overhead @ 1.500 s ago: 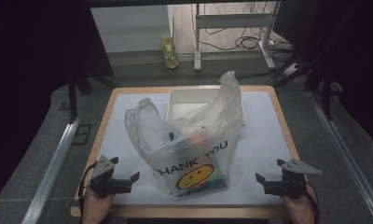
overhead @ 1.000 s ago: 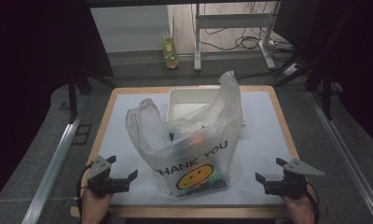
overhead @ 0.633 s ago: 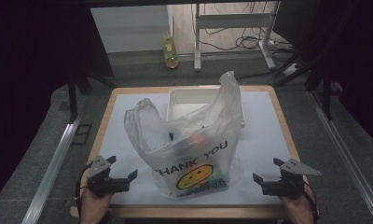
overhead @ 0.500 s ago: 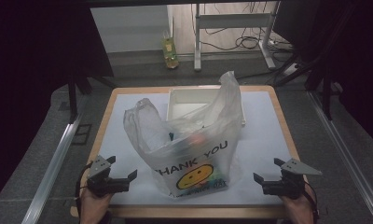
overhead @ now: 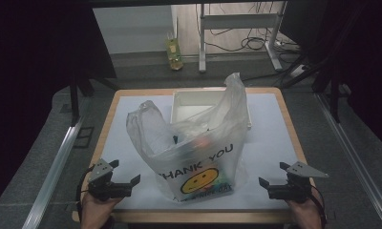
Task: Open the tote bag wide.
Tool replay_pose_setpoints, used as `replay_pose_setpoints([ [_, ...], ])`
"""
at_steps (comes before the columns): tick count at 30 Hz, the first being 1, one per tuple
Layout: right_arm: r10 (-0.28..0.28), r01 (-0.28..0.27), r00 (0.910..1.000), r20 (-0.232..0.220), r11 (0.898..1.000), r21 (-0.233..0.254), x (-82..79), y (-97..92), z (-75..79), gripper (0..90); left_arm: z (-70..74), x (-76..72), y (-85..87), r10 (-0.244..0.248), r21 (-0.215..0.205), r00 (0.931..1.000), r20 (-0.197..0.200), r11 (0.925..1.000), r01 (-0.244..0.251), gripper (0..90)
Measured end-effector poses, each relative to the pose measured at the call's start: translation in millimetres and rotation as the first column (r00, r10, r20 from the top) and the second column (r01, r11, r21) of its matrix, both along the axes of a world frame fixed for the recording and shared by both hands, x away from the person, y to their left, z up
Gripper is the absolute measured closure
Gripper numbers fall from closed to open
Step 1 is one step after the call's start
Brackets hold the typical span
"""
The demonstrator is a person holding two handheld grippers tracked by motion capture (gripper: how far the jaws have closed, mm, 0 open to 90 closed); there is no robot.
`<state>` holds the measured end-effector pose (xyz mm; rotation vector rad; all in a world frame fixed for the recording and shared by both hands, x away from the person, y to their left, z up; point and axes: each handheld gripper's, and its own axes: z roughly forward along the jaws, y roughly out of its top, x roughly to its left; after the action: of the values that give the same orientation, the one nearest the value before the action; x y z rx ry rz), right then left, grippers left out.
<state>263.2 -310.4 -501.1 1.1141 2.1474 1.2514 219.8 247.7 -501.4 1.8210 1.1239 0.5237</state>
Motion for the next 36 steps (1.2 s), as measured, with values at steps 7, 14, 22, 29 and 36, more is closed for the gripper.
replay_pose_setpoints([
  [7,0.003,-0.003,0.9994,-0.034,1.000,0.001,2.5,5.6,2.4,0.0,3.2,-1.0,1.0,-0.008,0.006,0.9999,-0.015,1.0000,0.008,4.2],
  [14,0.029,-0.028,0.9977,-0.061,0.999,0.030,3.6,9.9,9.3,0.0,6.7,-2.2,1.8,-0.018,0.008,0.9996,-0.021,0.9998,0.018,7.7],
  [22,0.038,-0.038,0.9956,-0.085,0.999,0.005,4.3,13.9,12.8,4.6,10.4,-4.3,7.7,-0.033,-0.023,0.9993,-0.018,0.9992,0.032,21.0],
  [29,0.046,-0.044,0.9945,-0.094,0.999,0.015,4.7,9.9,21.0,36.6,12.8,-5.4,6.0,-0.060,-0.006,0.9977,-0.032,0.9982,0.060,46.7],
  [36,0.088,-0.089,0.9908,-0.102,0.996,-0.004,6.3,8.0,27.1,71.1,18.6,-7.4,6.7,-0.091,-0.009,0.9948,-0.045,0.9958,0.091,83.2],
])
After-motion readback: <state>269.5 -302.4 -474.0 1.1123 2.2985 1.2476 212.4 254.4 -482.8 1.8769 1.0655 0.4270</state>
